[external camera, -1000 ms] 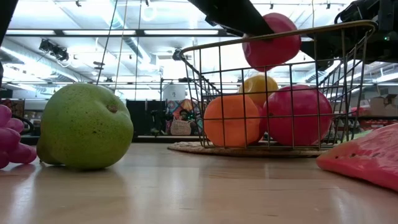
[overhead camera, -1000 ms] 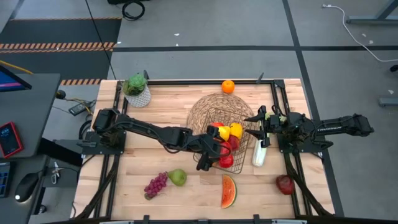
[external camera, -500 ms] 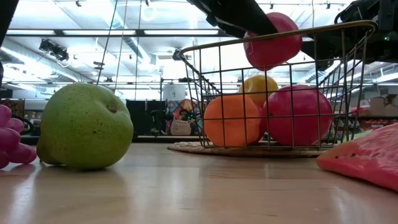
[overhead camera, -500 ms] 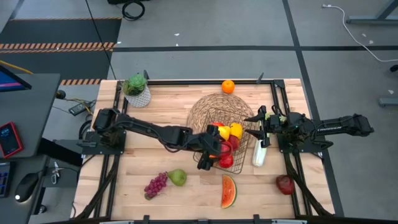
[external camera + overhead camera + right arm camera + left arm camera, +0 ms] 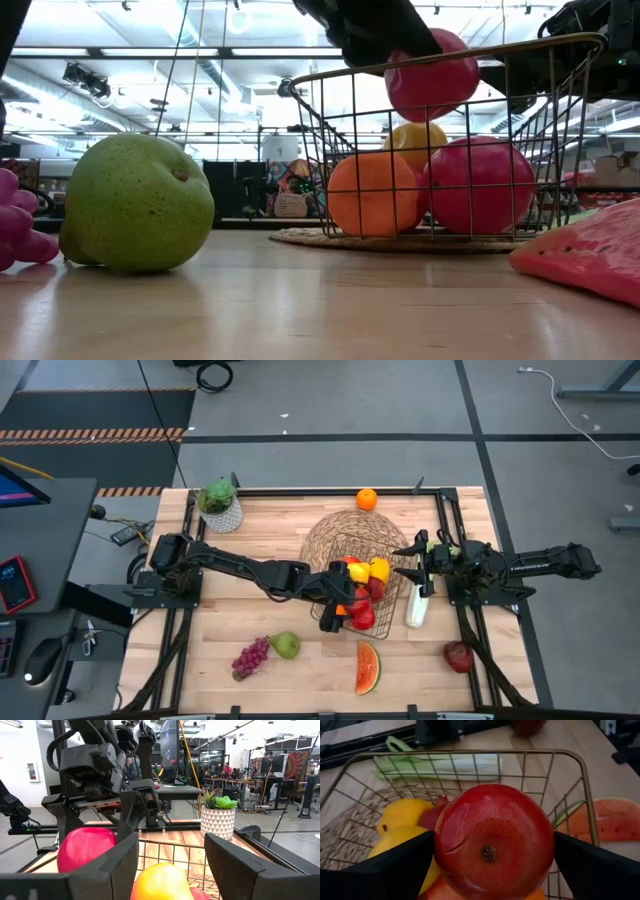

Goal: Build produce basket
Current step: Put the red apple into the wire basket, then put the green pear into the wire basket

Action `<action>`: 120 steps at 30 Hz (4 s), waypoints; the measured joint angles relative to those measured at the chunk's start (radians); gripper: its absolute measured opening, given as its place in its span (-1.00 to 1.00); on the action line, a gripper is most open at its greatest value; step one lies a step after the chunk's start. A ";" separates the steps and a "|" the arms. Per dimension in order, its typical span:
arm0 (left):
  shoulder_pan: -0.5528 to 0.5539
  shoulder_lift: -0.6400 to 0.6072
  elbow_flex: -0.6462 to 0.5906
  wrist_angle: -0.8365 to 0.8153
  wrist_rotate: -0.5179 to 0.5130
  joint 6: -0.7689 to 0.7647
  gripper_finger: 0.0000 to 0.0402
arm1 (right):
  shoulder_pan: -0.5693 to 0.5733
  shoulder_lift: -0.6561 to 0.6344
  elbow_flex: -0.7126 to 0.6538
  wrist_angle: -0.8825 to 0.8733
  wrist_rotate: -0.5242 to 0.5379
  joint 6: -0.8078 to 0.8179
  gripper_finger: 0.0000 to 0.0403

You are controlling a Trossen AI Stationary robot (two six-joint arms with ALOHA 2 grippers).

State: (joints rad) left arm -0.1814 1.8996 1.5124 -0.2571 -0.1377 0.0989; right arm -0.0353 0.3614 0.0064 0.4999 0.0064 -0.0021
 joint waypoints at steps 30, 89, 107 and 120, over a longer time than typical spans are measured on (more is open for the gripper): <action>0.005 -0.011 0.000 -0.056 -0.037 0.231 0.99 | -0.006 0.000 0.000 0.120 0.031 -0.098 0.15; 0.011 -0.086 0.000 -0.070 -0.107 0.149 0.99 | 0.246 0.503 0.516 -0.478 0.205 0.099 0.15; -0.002 -0.247 0.000 -0.386 -0.339 -0.121 0.99 | 0.245 0.372 0.516 -0.608 0.203 0.099 0.15; -0.049 -0.280 0.000 -0.535 -0.408 -0.267 0.99 | 0.146 0.438 0.516 -0.601 0.315 0.112 0.15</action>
State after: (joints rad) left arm -0.2306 1.6198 1.5120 -0.7925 -0.5456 -0.1676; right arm 0.1108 0.7995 0.5224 -0.1008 0.3214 0.1095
